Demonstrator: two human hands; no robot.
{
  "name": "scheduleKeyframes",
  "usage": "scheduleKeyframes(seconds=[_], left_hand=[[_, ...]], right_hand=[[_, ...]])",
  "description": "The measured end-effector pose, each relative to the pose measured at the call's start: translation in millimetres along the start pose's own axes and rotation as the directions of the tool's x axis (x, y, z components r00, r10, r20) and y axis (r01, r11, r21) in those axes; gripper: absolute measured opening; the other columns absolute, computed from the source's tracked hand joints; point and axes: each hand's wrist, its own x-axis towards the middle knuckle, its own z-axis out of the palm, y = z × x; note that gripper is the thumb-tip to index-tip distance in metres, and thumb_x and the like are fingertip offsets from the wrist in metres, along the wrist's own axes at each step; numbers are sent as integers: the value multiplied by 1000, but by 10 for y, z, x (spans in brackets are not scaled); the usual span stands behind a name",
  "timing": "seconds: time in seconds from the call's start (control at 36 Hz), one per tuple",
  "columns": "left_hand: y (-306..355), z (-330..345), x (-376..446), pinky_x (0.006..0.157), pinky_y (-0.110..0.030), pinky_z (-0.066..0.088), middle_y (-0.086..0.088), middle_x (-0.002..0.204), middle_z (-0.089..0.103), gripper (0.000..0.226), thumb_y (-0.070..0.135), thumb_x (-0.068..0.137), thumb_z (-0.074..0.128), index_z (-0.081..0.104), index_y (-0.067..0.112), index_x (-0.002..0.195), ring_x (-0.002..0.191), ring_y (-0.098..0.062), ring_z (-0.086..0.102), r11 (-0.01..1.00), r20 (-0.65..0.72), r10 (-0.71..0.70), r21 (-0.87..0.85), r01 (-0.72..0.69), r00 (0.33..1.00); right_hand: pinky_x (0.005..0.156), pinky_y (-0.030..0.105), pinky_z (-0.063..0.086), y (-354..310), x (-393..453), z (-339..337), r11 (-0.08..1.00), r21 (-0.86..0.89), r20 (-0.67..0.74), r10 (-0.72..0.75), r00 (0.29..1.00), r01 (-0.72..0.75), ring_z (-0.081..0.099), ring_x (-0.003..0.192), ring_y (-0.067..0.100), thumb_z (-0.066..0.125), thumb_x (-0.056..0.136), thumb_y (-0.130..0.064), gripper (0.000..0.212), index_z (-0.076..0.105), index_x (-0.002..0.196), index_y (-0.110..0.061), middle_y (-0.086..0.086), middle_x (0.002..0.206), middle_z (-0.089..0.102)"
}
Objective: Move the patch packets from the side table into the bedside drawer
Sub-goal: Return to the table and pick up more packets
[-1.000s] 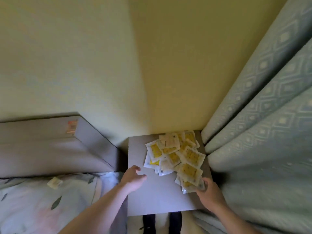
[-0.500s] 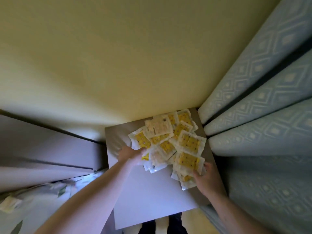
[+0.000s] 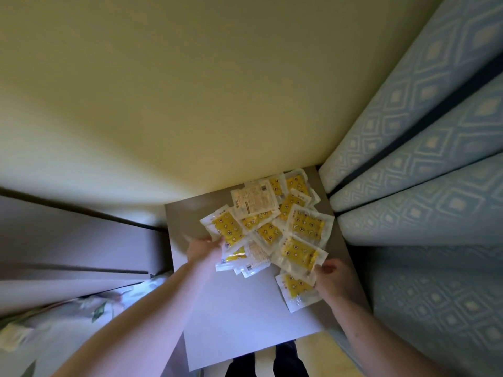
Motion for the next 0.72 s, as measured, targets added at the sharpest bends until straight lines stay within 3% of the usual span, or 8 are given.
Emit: scheduleKeyframes(seconds=[0.06,0.14,0.19,0.28,0.33,0.44,0.56,0.72], left_hand=[[-115,-72,-26,55,-29,31,-2,57,43,47,32,87,76,40,16,59,54,-21,41,999,-28,42,0,-42,999],[-316,-243,-120,54,-32,29,-7,60,45,48,35,89,73,41,12,63,56,-21,41,995,-47,99,33,-98,994],[-448,-371,-209,56,-31,35,-15,68,56,46,37,91,71,49,2,72,59,-24,49,992,-43,125,33,-124,991],[-604,-540,-355,47,-24,33,-13,65,51,42,26,91,73,46,4,68,51,-17,44,980,-36,199,-22,-200,979],[-702,-620,-435,41,-21,25,-11,62,45,43,21,92,73,40,10,65,46,-12,34,971,1,239,-31,-239,971],[-911,-673,-529,52,-30,23,-2,59,38,45,27,91,73,38,14,64,54,-19,32,976,31,219,7,-219,975],[-1063,-608,-547,64,-27,26,4,55,32,50,26,90,73,35,18,60,49,-9,31,971,55,239,-9,-239,969],[-1122,-430,-579,44,-21,19,9,52,24,51,21,91,73,30,17,62,48,-9,24,963,113,268,-20,-267,957]], right_hand=[[62,28,52,91,-3,-21,1000,7,23,-14,1000,14,65,76,17,65,91,-34,10,66,94,-24,-4,91,69],[73,39,58,238,-3,-61,995,62,60,-82,995,78,68,79,17,61,93,-38,12,65,89,-27,-8,89,71],[72,37,55,297,-83,-114,985,142,56,-107,993,98,67,82,20,58,98,-28,10,63,93,-21,-2,91,71],[73,41,55,392,-247,-212,960,264,-19,-95,995,97,68,82,21,59,97,-17,7,58,90,-17,2,90,72],[69,39,53,462,-317,-249,960,269,-45,-75,996,84,67,77,21,59,96,-11,12,55,86,-17,7,88,71],[63,32,45,581,-306,-200,985,147,-88,-78,993,90,63,77,26,56,99,-12,6,58,94,-11,10,90,68],[73,34,45,621,-216,4,997,59,-43,-46,998,49,62,93,32,57,98,-24,21,62,110,-7,10,103,66],[74,33,50,538,-219,183,987,139,41,72,997,-77,65,98,28,75,86,-34,47,60,121,-8,6,112,67]])
